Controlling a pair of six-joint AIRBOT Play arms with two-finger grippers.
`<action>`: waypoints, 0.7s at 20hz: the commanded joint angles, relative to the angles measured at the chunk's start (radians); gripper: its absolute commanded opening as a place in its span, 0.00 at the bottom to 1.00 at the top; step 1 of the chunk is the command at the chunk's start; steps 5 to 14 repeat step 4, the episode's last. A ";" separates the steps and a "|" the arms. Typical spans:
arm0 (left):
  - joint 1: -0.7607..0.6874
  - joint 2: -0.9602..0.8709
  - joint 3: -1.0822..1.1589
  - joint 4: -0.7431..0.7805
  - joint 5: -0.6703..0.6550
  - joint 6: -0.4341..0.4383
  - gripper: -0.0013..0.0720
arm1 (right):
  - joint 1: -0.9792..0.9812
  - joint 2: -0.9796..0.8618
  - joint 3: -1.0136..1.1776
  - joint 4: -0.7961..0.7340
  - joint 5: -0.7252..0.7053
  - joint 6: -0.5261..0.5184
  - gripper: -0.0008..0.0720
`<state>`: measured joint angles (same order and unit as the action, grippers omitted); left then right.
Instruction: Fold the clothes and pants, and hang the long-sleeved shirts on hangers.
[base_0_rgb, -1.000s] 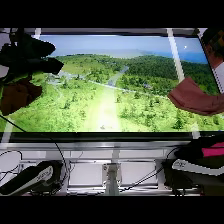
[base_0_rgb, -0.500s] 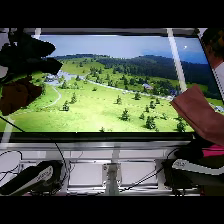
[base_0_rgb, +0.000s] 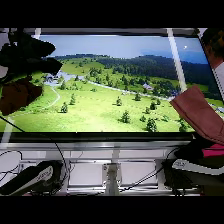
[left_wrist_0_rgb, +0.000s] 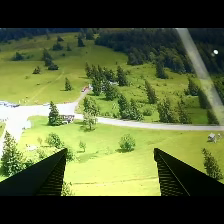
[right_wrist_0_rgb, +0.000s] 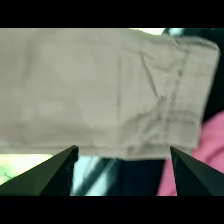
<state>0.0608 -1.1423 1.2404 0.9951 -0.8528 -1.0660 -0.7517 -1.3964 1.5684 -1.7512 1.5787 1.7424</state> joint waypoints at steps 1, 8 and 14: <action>0.001 0.001 0.001 0.000 0.000 0.000 0.80 | 0.025 0.000 0.000 0.051 -0.110 -0.010 0.90; 0.001 0.001 0.001 0.000 0.000 0.000 0.80 | 0.068 0.000 0.000 0.051 -0.169 -0.010 0.90; 0.001 0.001 0.001 0.000 0.000 0.000 0.80 | 0.068 0.000 0.000 0.051 -0.169 -0.010 0.90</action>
